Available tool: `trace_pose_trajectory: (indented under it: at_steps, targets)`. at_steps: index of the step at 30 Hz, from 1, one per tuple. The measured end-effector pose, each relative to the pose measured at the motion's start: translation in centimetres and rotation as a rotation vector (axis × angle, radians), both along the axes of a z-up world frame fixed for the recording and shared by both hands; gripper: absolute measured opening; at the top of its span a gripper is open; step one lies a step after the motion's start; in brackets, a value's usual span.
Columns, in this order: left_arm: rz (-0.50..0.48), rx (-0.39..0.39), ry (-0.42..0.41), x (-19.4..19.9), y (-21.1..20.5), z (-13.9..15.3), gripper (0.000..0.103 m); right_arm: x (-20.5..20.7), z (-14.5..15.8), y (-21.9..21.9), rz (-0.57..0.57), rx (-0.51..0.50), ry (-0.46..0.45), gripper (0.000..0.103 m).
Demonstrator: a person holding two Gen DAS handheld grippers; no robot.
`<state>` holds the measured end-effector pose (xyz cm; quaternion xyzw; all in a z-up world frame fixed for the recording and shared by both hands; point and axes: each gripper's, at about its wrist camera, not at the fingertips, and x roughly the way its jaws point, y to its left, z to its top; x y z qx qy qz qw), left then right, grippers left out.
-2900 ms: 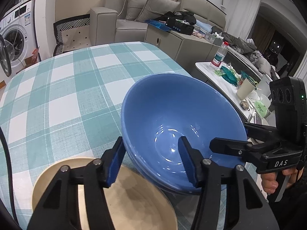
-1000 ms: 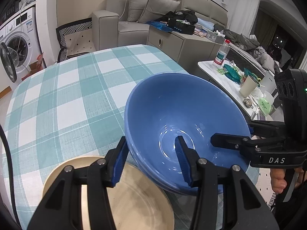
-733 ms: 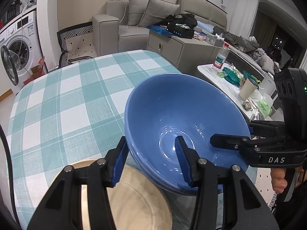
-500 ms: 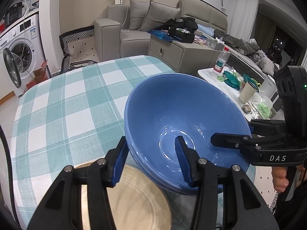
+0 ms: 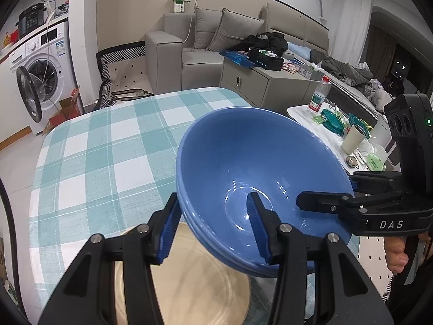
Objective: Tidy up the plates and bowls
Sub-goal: 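Set the nested blue bowls down onto the beige plate stack with both grippers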
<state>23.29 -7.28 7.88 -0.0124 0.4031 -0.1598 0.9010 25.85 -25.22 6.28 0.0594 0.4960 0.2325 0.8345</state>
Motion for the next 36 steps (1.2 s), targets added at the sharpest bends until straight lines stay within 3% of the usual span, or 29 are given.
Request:
trace_pose_trajectory:
  at_steps: [17,36]
  targets:
    - [0.083,0.006,-0.031,-3.0,3.1,1.3,0.049,-0.7,0.9,3.6,0.085,0.022,0.008,0.051]
    - [0.185,0.006,-0.012,-6.6,7.4,-0.3,0.049,-2.5,-0.3,8.6,0.193,0.009,0.017,0.051]
